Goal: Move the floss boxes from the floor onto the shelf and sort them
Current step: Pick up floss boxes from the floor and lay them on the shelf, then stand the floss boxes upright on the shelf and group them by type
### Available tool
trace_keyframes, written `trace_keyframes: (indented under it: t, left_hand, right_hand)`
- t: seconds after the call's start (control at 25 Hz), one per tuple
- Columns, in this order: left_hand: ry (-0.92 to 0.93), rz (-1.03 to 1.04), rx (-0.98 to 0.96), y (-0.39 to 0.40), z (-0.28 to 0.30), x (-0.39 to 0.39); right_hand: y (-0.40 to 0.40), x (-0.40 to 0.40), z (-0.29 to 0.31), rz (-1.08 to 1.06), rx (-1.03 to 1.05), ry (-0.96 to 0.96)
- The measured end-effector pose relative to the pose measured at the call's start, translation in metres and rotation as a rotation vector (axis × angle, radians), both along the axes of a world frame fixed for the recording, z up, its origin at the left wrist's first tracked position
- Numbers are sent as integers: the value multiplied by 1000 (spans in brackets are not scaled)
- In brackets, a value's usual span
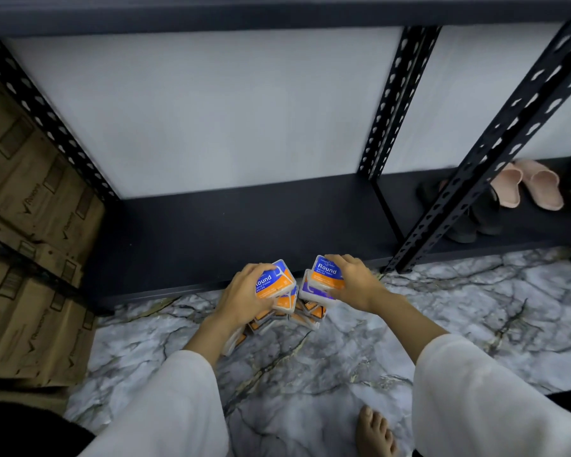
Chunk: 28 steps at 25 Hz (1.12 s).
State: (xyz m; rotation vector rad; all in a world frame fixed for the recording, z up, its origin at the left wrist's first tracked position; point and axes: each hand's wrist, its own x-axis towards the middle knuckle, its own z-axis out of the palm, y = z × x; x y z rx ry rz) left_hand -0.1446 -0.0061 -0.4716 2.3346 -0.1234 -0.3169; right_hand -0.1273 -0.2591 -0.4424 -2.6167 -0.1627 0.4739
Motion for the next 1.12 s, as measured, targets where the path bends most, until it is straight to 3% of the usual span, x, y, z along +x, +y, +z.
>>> trace_keyframes:
  t: [0.28,0.68,1.12]
  left_hand:
    - [-140,-31,18,2,80,-13]
    - [-475,-106,49,5,239,-29]
    - [-768,2,89,31,395,0]
  right_hand:
    - [-10,-23,85,10,13,-117]
    - [-14,-54,232,78,100,-446]
    - [18,-5,378,107,158,-788]
